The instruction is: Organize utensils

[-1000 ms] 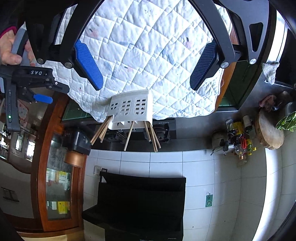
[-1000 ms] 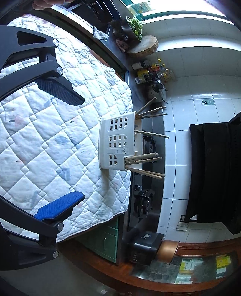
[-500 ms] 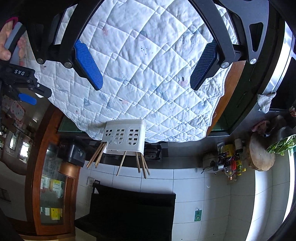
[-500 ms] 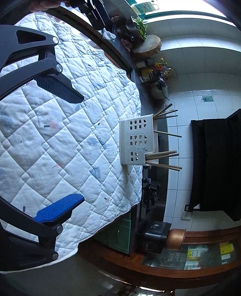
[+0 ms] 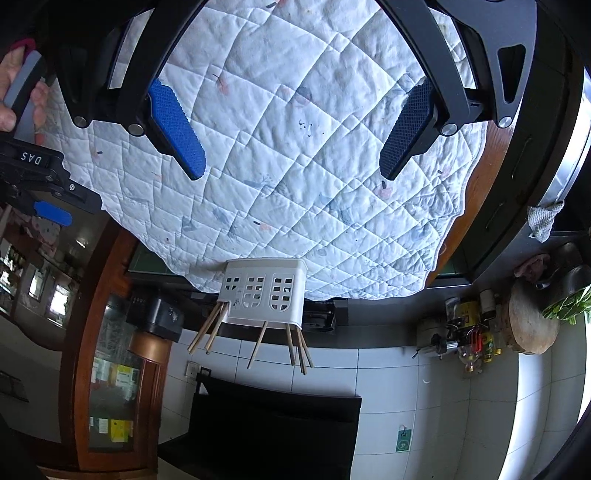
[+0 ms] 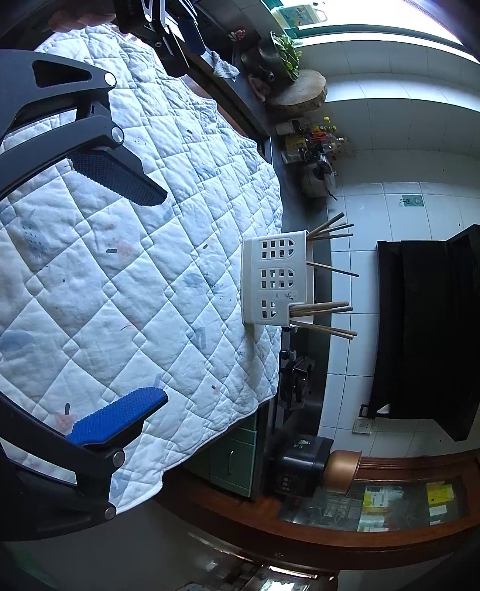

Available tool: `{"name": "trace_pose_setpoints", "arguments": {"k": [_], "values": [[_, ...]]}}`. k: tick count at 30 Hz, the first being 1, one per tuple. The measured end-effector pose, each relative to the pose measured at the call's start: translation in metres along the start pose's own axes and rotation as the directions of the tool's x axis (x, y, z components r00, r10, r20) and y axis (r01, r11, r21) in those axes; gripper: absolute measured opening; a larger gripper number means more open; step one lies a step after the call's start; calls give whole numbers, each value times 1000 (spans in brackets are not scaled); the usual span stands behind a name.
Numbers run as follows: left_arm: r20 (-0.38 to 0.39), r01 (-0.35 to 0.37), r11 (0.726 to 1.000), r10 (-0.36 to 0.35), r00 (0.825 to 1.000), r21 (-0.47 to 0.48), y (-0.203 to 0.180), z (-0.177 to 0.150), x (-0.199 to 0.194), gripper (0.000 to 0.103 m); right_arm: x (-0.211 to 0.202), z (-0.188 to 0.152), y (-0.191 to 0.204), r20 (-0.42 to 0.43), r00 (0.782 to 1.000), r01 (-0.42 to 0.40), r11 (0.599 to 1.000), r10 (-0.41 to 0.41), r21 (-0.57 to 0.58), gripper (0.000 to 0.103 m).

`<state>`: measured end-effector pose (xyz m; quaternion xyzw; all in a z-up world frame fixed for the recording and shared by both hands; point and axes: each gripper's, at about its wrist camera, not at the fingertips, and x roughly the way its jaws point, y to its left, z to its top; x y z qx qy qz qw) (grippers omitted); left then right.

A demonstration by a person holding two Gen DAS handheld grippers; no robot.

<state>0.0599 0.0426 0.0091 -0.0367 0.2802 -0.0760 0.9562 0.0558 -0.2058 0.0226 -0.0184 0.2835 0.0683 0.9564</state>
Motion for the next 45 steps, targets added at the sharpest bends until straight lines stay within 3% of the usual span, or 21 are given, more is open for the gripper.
{"name": "trace_pose_setpoints", "arguments": {"k": [16, 45], "values": [[-1, -43, 999, 43, 999, 16, -3, 0, 3, 95, 10, -5, 7, -26, 999, -25, 1000, 25, 0, 96], [-10, -17, 1000, 17, 1000, 26, -12, -4, 11, 95, 11, -7, 9, -27, 999, -32, 999, 31, -12, 96]]}}
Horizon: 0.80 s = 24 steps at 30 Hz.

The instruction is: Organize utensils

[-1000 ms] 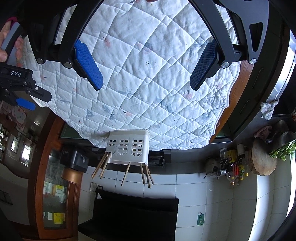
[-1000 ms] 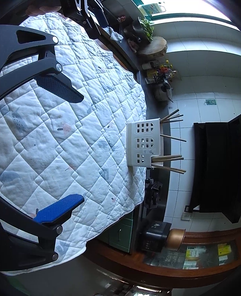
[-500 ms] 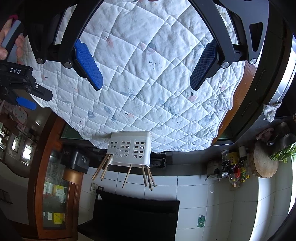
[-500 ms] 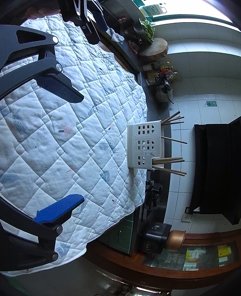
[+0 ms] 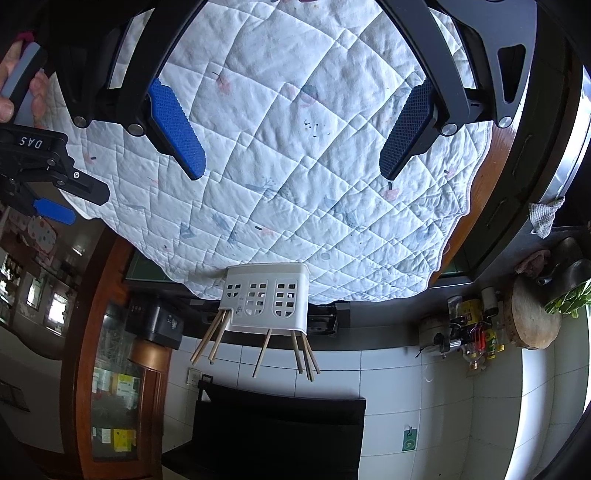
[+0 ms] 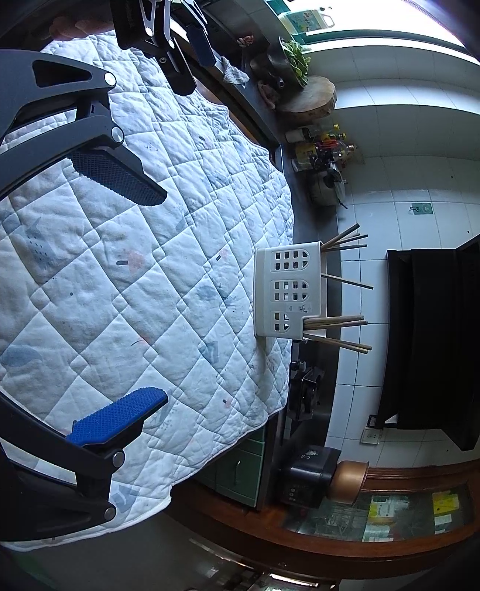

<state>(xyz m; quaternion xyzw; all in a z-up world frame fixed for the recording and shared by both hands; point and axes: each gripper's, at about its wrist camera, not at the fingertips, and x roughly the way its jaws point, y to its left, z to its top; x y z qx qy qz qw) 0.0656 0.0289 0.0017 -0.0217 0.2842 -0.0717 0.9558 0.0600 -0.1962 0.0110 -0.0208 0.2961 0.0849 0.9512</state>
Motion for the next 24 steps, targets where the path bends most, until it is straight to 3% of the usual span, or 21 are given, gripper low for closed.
{"name": "trace_pose_setpoints", "arguments": {"k": [24], "values": [[-11, 4, 1000, -4, 1000, -9, 2, -1, 4, 95, 0, 1, 0, -5, 1000, -7, 1000, 7, -2, 96]]}}
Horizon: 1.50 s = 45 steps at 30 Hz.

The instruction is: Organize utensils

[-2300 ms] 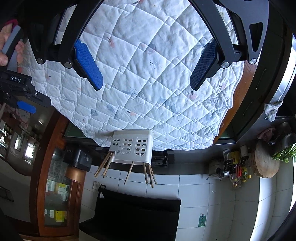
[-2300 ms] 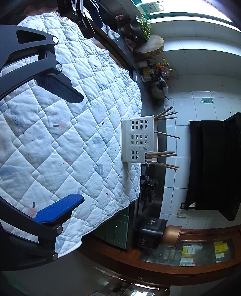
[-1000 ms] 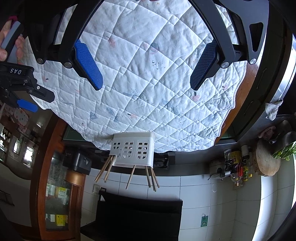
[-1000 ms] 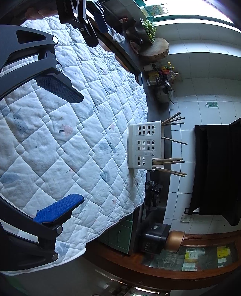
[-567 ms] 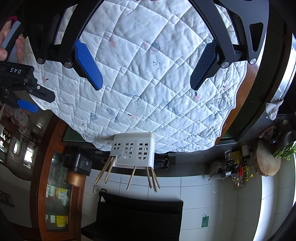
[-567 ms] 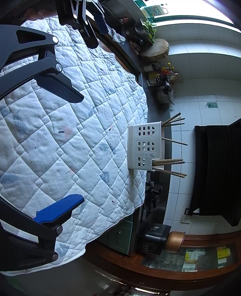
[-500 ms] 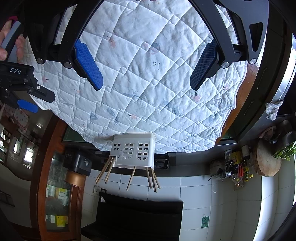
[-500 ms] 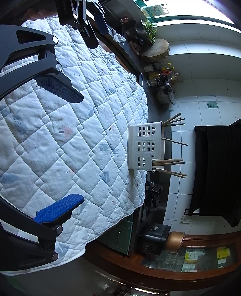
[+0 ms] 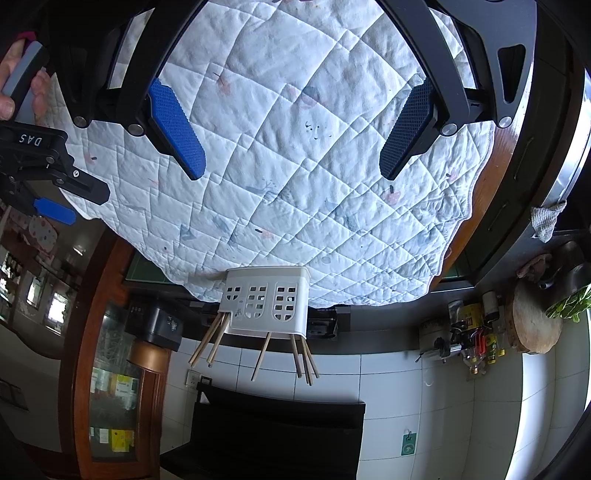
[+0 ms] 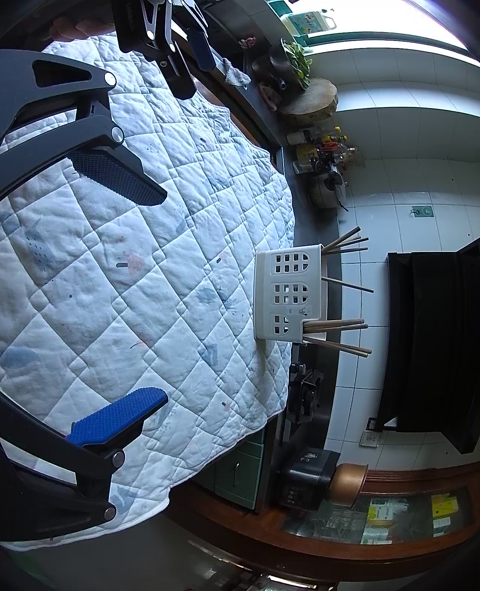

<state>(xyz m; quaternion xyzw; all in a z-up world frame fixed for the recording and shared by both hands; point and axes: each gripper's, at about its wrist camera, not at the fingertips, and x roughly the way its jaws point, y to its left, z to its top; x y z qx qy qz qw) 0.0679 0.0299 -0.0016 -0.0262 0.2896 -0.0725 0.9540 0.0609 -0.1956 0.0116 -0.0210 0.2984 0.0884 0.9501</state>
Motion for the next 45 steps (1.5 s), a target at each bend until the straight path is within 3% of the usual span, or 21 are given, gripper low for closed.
{"name": "trace_pose_setpoints", "arguments": {"k": [45], "values": [[-4, 6, 1000, -6, 1000, 4, -2, -3, 0, 94, 1, -2, 1, -2, 1000, -6, 1000, 6, -7, 96]]}}
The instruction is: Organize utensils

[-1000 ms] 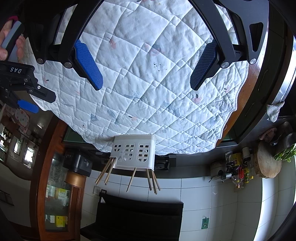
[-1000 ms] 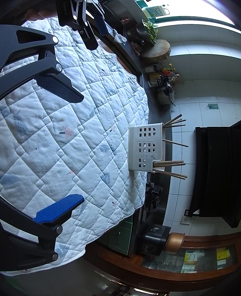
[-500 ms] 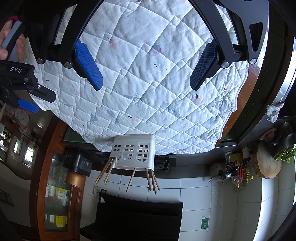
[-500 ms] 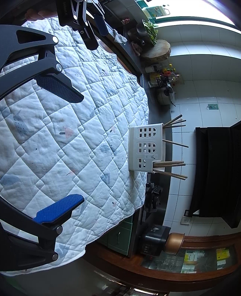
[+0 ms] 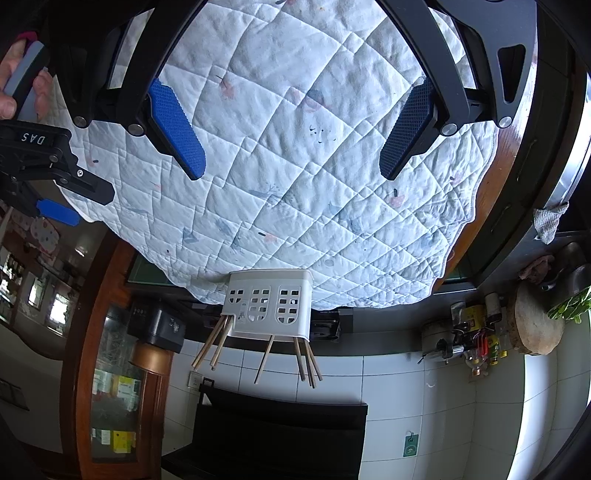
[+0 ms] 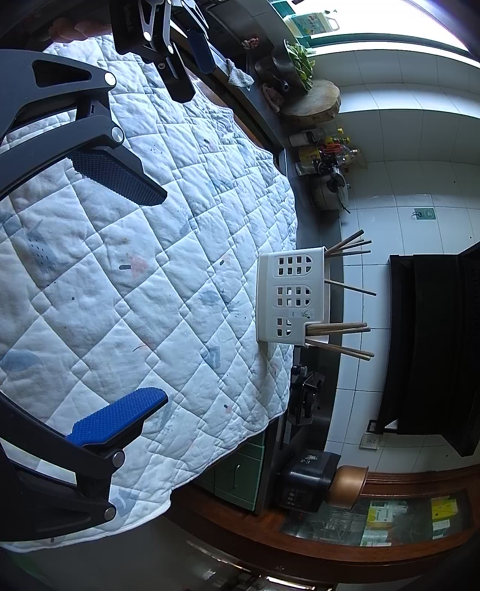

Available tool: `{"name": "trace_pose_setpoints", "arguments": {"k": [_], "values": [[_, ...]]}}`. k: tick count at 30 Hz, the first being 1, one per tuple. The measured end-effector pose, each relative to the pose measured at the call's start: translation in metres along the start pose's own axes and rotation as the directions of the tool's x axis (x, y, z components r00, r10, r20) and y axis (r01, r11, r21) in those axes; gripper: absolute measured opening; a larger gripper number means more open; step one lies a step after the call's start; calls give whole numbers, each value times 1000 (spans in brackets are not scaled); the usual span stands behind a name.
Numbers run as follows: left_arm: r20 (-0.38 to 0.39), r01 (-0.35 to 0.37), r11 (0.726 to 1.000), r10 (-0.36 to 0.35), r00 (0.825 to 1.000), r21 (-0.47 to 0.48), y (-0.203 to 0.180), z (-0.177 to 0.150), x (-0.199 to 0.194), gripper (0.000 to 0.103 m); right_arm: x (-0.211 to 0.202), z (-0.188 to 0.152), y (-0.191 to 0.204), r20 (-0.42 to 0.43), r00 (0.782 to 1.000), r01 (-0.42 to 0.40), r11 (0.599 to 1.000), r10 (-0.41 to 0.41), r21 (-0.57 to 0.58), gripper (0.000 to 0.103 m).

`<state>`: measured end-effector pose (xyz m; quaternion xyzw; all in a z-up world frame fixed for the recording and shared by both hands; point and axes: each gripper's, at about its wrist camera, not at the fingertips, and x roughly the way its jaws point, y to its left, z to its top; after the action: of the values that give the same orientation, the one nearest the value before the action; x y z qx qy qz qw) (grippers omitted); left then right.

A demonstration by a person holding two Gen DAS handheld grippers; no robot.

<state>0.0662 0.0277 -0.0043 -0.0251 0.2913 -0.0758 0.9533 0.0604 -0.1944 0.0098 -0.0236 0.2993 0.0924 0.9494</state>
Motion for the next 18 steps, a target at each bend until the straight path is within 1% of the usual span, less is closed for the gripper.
{"name": "trace_pose_setpoints", "arguments": {"k": [9, 13, 18], "values": [[5, 6, 1000, -6, 1000, 2, 0, 0, -1, 95, -1, 0, 0, 3, 1000, -1, 1000, 1, -1, 96], [25, -4, 1000, 4, 1000, 10, -2, 0, -6, 94, -1, -1, 1, 3, 1000, -1, 1000, 1, -3, 96], [23, -6, 1000, 5, 1000, 8, 0, 2, -7, 94, -1, -1, 0, 3, 1000, 1, 1000, -1, -1, 96]]}}
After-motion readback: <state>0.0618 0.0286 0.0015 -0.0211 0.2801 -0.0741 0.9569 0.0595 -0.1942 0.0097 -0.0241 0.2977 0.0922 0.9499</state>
